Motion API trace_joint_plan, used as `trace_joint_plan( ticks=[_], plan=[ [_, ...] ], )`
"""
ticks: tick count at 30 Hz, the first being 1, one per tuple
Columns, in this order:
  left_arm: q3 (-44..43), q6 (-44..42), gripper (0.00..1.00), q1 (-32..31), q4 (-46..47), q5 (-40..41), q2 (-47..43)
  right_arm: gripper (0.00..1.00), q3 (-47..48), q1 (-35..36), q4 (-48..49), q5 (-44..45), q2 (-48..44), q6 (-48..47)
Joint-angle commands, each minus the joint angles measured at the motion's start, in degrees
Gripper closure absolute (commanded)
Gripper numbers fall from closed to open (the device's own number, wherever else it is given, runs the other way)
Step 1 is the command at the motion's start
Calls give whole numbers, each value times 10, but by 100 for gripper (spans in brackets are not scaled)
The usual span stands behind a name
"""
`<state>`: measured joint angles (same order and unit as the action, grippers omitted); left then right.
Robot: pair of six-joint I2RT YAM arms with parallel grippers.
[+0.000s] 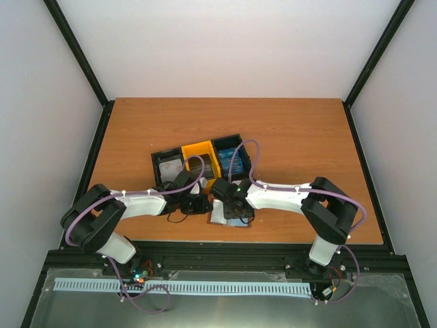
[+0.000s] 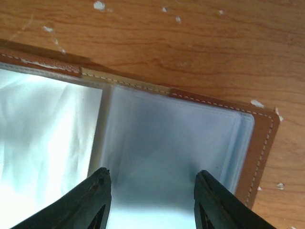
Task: Put the credit cards into the card holder
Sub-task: Open the card holder at the center of the board.
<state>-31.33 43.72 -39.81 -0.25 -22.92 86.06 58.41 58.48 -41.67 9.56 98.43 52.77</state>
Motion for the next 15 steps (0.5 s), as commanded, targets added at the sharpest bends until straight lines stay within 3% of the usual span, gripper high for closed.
trace_joint_plan(
  ticks=[1, 7, 15],
  plan=[
    [-4, -12, 95, -12, -28, 12, 1, 50, -13, -8, 18, -28, 26, -23],
    [-7, -9, 95, -18, -31, 16, 1, 51, -6, -9, 0, -17, 47, -42],
    [-7, -6, 95, -20, -34, 23, 1, 62, -1, -8, -19, 13, 40, -45]
  ],
)
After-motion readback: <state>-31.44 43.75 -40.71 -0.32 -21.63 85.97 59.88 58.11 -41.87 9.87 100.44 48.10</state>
